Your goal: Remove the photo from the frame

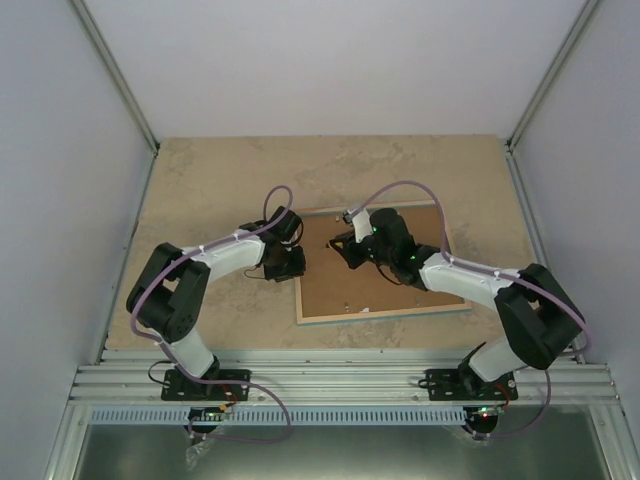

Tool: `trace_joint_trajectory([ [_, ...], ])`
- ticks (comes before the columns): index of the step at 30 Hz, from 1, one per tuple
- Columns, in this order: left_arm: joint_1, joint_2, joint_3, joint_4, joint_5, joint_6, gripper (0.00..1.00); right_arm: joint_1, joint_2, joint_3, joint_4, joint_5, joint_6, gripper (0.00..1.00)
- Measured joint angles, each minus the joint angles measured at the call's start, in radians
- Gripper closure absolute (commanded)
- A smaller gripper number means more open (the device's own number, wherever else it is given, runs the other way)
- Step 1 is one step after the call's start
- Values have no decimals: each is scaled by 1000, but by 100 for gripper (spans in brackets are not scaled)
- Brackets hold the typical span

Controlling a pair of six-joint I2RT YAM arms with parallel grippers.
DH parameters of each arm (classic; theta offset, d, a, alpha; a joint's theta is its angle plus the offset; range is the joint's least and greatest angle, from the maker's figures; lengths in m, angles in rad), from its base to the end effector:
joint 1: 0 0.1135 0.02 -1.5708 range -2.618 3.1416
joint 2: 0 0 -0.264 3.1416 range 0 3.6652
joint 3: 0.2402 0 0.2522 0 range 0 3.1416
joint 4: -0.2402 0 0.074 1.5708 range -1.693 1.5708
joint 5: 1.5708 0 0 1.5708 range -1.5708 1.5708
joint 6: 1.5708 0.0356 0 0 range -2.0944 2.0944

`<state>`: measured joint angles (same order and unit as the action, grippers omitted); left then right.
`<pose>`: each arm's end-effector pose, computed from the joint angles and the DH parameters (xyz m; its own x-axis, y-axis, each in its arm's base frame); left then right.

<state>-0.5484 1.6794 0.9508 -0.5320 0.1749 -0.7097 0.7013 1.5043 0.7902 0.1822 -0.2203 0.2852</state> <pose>0.2567 -0.1641 0.1538 -0.9805 -0.1529 -0.1236 -0.1057 0.9399 -0.3246 0.2399 0.2128 0.2067 -0.5895 -0.1384 -0.7959 -0.6332 0.6909 0.3488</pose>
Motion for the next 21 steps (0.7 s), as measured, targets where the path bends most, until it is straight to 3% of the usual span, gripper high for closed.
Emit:
trace_joint_trajectory([
  [9,25,-2,17,-12,-5,32,67,27,62,14,36,-15,8,100],
  [21,34,33,57,-8,0,60,75,37,156,78,79,-30,18,100],
])
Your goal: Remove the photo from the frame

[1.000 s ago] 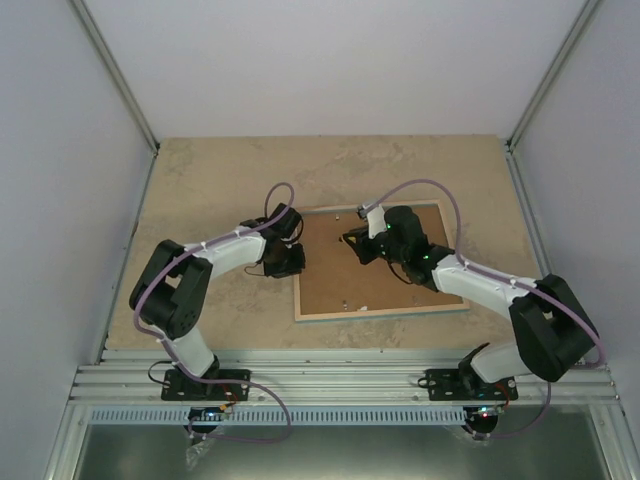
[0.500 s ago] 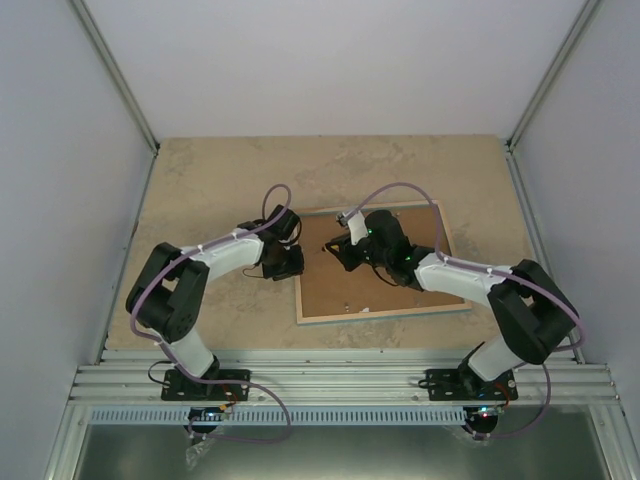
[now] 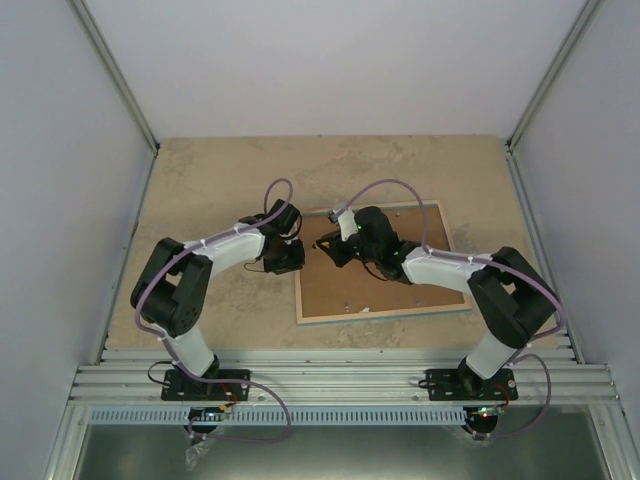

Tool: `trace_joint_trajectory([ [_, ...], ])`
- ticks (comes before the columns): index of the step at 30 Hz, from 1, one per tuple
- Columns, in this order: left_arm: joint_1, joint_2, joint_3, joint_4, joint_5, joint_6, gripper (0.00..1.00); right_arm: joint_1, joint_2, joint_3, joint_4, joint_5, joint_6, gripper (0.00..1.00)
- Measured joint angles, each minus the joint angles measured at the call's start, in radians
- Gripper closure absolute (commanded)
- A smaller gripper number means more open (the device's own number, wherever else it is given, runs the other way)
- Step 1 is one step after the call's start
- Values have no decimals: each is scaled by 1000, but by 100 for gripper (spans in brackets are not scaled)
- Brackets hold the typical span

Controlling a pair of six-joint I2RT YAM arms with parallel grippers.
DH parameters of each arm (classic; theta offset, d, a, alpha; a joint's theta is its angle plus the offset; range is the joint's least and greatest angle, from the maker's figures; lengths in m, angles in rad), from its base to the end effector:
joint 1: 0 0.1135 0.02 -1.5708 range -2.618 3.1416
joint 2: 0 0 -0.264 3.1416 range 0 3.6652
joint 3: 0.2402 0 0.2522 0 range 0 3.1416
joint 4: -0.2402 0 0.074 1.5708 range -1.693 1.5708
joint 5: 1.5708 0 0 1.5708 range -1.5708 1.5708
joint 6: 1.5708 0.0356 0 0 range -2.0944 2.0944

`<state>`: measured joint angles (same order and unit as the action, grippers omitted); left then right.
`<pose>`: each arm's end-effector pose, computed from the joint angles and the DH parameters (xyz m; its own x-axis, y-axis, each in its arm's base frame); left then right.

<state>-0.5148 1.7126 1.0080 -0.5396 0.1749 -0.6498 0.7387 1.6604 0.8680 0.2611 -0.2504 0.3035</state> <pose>0.2735 -0.1619 0.1586 -0.9791 -0.1306 -0.1557 -0.0740 0.9427 -0.3253 0.2542 0.2434 0.1892 -0.5996 -0.1545 -0.7852 -0.6613 0.6482 0.3775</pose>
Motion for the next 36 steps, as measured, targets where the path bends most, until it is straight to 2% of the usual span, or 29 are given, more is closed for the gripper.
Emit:
trace_joint_trajectory([
  [6,0,14,0,1,3,10,82,10,41,20,10,-8,2,100],
  [14,0,14,0,1,3,15,85,21,77,28,16,-9,7,100],
  [36,1,4,-19,21,10,14,87,22,117,68,33,54,15,100],
])
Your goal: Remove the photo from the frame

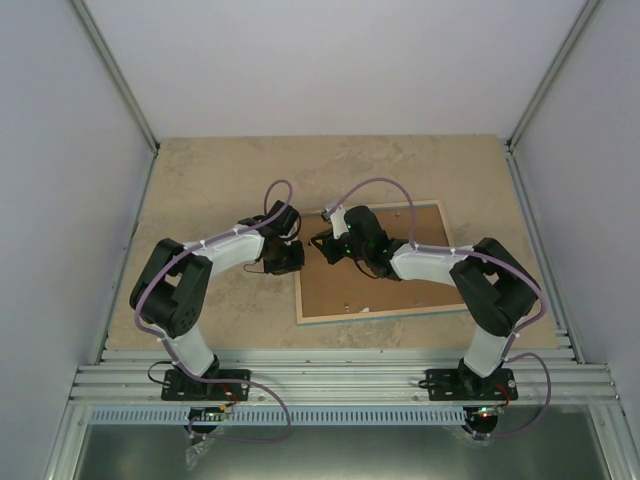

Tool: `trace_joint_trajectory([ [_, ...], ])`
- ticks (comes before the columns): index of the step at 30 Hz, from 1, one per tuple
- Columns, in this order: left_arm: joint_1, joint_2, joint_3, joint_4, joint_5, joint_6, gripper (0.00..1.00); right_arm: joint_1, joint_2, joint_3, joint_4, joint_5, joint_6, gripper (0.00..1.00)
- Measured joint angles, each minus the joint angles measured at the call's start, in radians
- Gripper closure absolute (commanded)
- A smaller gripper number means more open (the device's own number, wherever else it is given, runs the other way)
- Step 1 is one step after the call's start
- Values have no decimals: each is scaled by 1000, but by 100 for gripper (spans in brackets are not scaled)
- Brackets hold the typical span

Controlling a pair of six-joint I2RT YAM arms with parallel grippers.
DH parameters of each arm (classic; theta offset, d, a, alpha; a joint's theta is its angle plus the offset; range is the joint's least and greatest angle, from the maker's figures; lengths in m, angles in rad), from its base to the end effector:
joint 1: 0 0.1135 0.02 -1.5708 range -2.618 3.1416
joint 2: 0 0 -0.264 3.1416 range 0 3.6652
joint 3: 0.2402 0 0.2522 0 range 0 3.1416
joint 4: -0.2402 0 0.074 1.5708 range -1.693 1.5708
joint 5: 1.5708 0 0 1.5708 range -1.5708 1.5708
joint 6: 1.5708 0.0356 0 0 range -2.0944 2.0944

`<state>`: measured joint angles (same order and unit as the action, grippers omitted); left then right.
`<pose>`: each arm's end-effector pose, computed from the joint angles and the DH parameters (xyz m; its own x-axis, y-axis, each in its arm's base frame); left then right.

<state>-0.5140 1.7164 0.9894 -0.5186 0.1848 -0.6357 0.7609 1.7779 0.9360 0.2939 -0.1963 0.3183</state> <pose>0.2720 -0.1611 0.1534 -0.9813 -0.1162 -0.1537 -0.0599 0.9421 -0.3298 0.2669 0.2637 0.1724 -0.6077 -0.1548 -0.7789 -0.6388 0.6780 0.3636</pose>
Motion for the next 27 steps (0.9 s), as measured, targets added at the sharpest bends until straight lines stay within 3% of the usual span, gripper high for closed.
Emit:
trace_joint_trajectory([
  [15,0,-10,-17,21,1,-8,87,0,11,31,2,20,-10,100],
  [27,0,-10,-17,21,1,-8,87,0,-47,-39,-29,-14,-18,100],
])
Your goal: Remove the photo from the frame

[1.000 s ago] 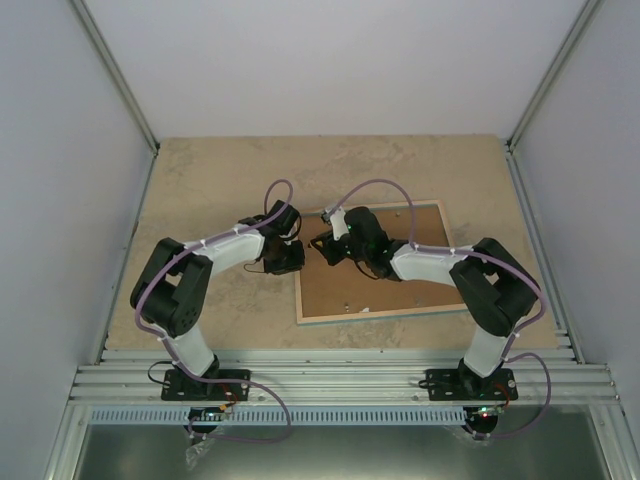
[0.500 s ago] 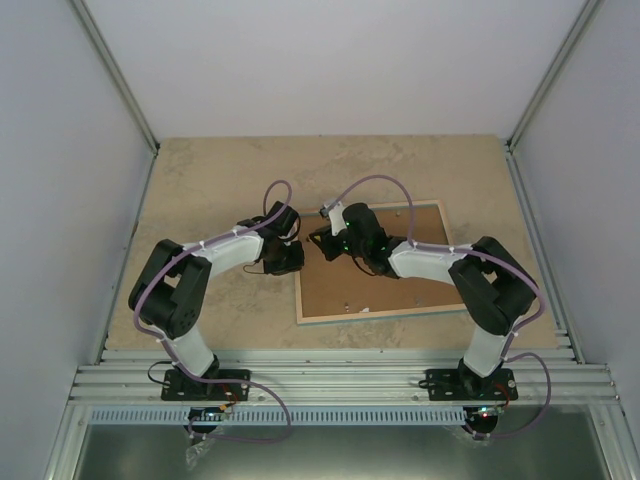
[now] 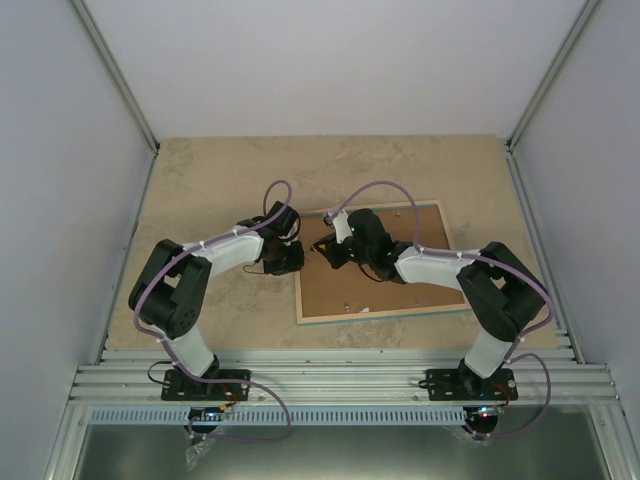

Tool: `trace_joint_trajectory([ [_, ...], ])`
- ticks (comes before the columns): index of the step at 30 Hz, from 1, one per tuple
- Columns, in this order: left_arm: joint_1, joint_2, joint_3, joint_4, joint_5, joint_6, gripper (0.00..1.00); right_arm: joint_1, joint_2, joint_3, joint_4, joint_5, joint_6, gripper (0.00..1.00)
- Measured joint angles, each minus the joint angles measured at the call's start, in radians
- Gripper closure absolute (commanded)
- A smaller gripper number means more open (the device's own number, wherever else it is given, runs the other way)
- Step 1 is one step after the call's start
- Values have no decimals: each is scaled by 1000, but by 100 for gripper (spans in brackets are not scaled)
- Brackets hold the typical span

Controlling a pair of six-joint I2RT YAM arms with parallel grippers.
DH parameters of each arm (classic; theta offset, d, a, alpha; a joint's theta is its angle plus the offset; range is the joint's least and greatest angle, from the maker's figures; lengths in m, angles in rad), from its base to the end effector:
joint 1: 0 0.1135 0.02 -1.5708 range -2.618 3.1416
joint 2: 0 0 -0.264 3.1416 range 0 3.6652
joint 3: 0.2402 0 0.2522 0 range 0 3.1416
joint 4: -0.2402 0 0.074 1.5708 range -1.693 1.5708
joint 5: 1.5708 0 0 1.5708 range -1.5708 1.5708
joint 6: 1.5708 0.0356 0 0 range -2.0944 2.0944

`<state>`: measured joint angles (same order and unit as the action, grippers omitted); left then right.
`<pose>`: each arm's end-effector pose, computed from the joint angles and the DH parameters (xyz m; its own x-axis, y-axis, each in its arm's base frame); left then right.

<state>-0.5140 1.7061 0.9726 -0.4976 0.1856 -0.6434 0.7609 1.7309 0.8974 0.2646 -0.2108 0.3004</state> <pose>0.2702 -0.1601 0.1529 -0.9789 -0.1244 -0.1622 -0.0631 0.9386 -0.3391 0.2577 0.2556 0.1745 -0.6100 -0.1812 -0.7714 -0.6506 0.6703 0.3570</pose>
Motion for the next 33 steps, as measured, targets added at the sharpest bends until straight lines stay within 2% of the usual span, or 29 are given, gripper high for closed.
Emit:
trace_joint_trajectory([
  [33,2,-11,-19,23,3,-4,88,-20,97,90,17,-10,2,100],
])
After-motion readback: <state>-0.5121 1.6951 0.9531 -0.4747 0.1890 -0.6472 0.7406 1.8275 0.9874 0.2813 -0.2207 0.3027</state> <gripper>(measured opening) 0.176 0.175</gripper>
